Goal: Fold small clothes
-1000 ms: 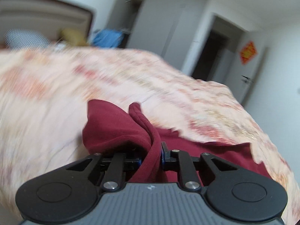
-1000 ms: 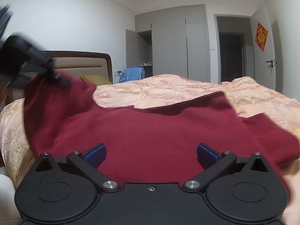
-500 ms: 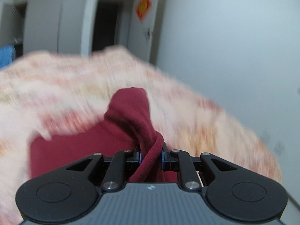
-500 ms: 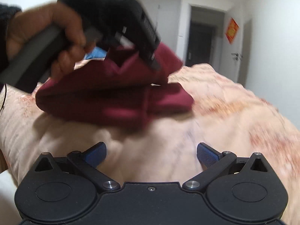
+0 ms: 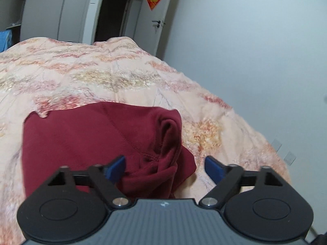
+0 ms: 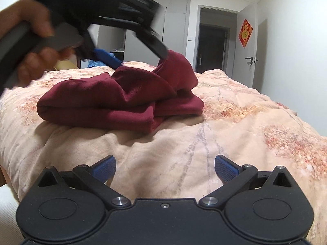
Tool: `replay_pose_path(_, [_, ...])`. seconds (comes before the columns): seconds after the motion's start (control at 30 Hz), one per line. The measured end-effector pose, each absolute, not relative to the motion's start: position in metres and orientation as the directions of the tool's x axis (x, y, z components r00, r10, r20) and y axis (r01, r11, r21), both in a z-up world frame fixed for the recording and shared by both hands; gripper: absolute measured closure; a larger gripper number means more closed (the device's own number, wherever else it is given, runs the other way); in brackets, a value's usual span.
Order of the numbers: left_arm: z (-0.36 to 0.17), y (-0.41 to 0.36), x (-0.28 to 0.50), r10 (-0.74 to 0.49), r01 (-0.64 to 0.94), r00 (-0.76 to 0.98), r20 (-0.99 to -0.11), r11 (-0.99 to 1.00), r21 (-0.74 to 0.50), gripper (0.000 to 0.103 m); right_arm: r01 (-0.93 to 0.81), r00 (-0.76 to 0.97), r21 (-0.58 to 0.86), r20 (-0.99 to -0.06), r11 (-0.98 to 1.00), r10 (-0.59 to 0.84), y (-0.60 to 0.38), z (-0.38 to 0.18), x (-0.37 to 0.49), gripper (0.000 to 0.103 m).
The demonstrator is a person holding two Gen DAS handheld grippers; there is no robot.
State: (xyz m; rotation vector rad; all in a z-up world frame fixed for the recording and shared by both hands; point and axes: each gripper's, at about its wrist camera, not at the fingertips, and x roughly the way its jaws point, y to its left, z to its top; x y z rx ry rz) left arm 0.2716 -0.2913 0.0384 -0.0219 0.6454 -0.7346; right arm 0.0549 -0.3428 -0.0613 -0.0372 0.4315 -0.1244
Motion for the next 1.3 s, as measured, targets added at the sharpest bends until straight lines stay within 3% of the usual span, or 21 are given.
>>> replay_pose_path(0.17, [0.045, -0.245, 0.259, -0.594, 0.528, 0.612, -0.523, 0.799, -0.289, 0.001, 0.136, 0.898, -0.053, -0.414, 0.989, -0.145, -0.338, -0.06, 0.058, 0.0])
replay_pose_path(0.27, [0.044, -0.212, 0.258, -0.549, 0.435, 0.655, -0.519, 0.836, -0.335, 0.0, 0.159, 0.9, -0.015, -0.408, 0.987, -0.151, -0.34, -0.056, 0.061, 0.0])
replay_pose_path(0.47, [0.022, -0.168, 0.268, -0.433, 0.242, 0.665, -0.609, 0.896, -0.372, 0.0, 0.209, 0.92, 0.112, -0.358, 0.971, -0.157, -0.353, -0.039, 0.065, 0.0])
replay_pose_path(0.67, [0.0, -0.144, 0.262, -0.455, 0.206, 0.624, -0.635, 0.88, -0.428, 0.0, 0.228, 0.932, 0.241, -0.333, 0.943, -0.14, -0.369, -0.017, 0.073, 0.0])
replay_pose_path(0.83, [-0.003, -0.138, 0.247, -0.516, 0.277, 0.625, -0.585, 0.848, -0.452, 0.0, 0.192, 0.946, 0.418, -0.319, 0.888, -0.055, -0.383, 0.0, 0.088, 0.0])
replay_pose_path(0.93, [0.0, -0.143, 0.232, -0.55, 0.386, 0.632, -0.546, 0.834, -0.393, 0.0, 0.168, 0.95, 0.524, -0.313, 0.835, 0.005, -0.39, 0.008, 0.102, 0.0])
replay_pose_path(1.13, [0.003, -0.177, 0.208, -0.469, 0.498, 0.696, -0.544, 0.861, -0.105, 0.004, 0.18, 0.949, 0.614, -0.314, 0.769, 0.029, -0.389, 0.023, 0.129, 0.002])
replay_pose_path(1.2, [0.003, -0.188, 0.205, -0.475, 0.529, 0.694, -0.541, 0.846, -0.065, 0.021, 0.171, 0.95, 0.577, -0.313, 0.799, 0.023, -0.381, 0.029, 0.133, 0.011])
replay_pose_path(1.3, [0.003, -0.191, 0.204, -0.478, 0.533, 0.693, -0.539, 0.844, -0.063, 0.027, 0.163, 0.941, 0.499, -0.338, 0.851, 0.018, -0.369, 0.031, 0.139, 0.025])
